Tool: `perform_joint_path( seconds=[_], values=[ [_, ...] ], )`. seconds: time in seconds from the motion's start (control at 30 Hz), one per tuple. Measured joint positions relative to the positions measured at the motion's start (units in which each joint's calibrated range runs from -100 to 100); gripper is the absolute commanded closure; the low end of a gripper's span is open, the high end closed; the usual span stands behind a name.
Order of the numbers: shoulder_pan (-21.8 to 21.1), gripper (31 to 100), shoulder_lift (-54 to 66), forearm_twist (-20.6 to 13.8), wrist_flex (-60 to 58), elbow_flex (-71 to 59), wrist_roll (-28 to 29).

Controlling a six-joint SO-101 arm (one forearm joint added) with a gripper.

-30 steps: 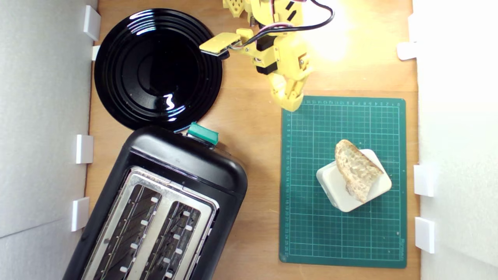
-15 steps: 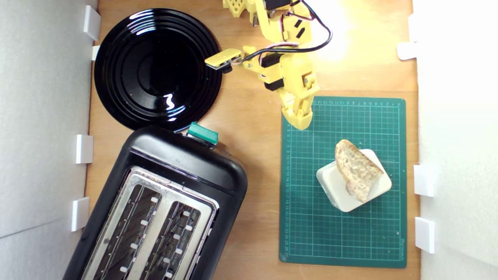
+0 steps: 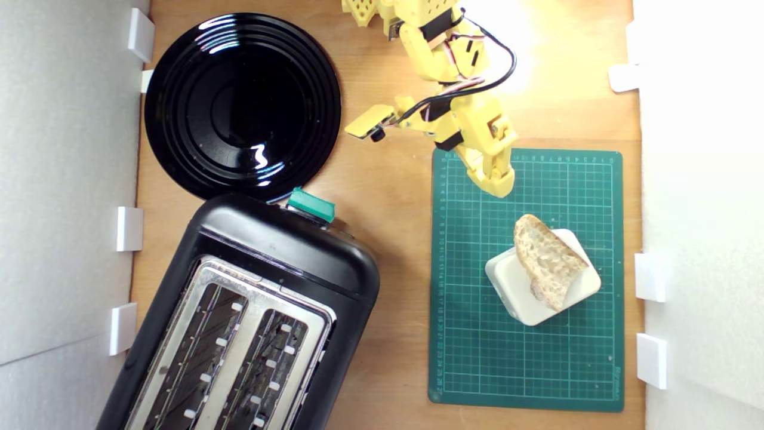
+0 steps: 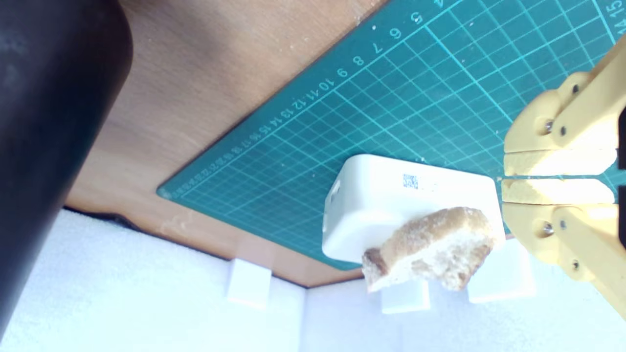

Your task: Pick bread and place in toaster

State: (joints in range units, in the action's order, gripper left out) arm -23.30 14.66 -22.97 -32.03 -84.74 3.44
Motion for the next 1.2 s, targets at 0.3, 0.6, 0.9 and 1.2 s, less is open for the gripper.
perform_joint_path(
  seconds=[0.3,0.6,0.9,1.2],
  values=[
    [0.37,70.5,-0.84,-1.16,-5.59,0.09,-1.86],
    [0.37,58.3,-1.34,-1.16,-5.85,0.09,-3.26],
    [0.37,41.9,-8.48,-1.16,-12.2,0.46,-3.47],
    [0.37,41.8,-14.36,3.11,-22.12,0.46,-3.67]
  ],
)
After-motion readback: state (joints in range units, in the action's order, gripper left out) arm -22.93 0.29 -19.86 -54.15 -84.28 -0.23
